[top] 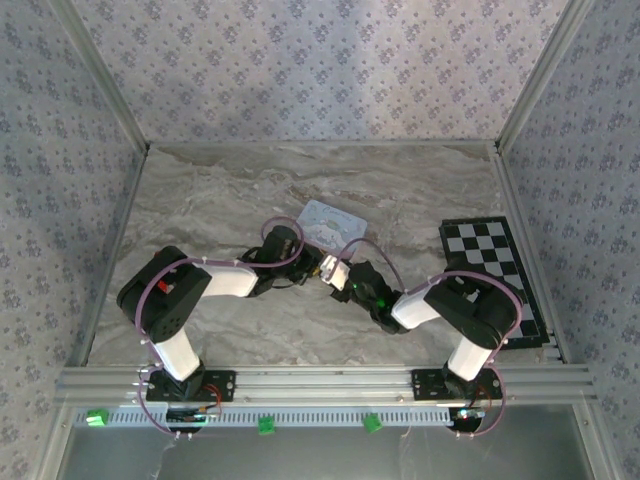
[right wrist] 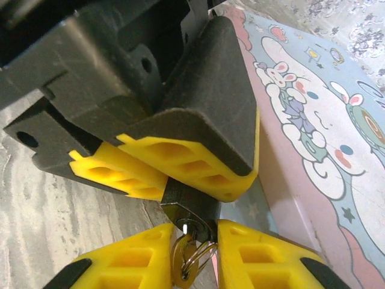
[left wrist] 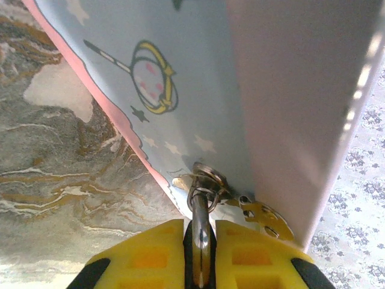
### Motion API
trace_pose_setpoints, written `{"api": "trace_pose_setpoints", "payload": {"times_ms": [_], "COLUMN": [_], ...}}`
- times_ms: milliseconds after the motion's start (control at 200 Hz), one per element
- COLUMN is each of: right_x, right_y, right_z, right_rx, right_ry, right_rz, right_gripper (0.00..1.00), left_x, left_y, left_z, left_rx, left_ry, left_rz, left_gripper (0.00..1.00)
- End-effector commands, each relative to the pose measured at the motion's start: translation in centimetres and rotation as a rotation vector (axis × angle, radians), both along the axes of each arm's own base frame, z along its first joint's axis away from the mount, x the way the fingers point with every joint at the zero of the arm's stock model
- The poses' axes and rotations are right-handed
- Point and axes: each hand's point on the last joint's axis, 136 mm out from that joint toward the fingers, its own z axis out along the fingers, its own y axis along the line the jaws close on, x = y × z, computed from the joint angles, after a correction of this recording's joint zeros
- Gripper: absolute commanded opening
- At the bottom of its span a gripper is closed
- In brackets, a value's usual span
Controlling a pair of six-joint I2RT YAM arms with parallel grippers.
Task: Unlock the padlock with the key
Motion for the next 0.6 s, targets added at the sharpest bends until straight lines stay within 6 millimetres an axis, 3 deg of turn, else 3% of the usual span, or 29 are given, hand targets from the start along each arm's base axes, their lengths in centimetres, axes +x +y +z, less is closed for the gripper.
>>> {"api": "trace_pose_setpoints", "payload": {"times_ms": [0,320,595], "right_x": [-0.5,-0.7,-0.3], "right_y": [-1.1,-1.1,-0.7], "right_z": [-0.7,-0.6,1.4], "right_rx": [-0.029,-0.019,0.018], "right_ry": [-0.015,-0.054,-0.100], "right_rz": [-0.042,-0.090,-0.101], "right_gripper": [0.26,0.26,0.25], "left_x": [0.0,0.0,-0.1], "left_y": [-0.6,-0.6,-0.6], "left_z": [0.6,0.7,0.3], "left_rx": [-0.019,-0.020,-0.018], "left_ry": [-0.010,-0.012,-0.007], "left_rz": [-0.025,-0.030,-0.029], "left_gripper": [0.00,0.00,0.00]}}
